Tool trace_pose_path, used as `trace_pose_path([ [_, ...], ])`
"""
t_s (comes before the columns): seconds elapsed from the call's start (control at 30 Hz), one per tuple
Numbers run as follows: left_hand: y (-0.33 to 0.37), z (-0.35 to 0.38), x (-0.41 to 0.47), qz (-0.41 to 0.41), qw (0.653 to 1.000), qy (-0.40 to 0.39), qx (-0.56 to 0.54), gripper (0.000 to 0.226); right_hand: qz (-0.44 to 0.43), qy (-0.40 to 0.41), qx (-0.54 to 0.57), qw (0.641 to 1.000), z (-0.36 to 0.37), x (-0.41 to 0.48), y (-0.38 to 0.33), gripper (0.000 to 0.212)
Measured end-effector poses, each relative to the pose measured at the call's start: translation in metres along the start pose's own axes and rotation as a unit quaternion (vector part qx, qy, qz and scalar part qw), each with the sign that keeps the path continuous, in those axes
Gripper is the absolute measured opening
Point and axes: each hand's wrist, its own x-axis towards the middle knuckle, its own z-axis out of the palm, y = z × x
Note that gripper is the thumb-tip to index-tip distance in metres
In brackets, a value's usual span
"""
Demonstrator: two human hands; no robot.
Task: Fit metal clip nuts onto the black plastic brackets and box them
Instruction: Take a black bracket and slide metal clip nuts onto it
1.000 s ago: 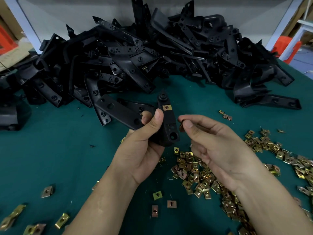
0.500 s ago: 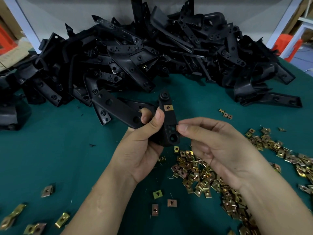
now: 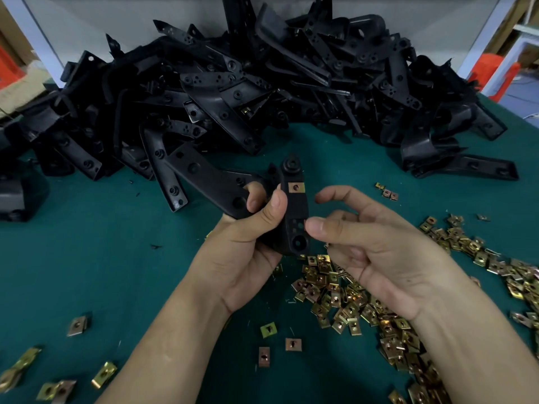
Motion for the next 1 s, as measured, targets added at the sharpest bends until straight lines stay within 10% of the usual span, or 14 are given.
trace_pose_path([
  [0.57, -0.002, 0.0, 0.001, 0.043, 0.997, 0.044, 0.053, 0.039, -0.021, 0.034, -0.111, 0.993, 0.009, 0.0, 0.005, 0.04],
  [1.0, -0.012, 0.003, 0.004, 0.119, 0.985, 0.104, 0.064, 0.039, -0.209, 0.124, -0.367, 0.898, 0.014, 0.005, 0.025, 0.012],
])
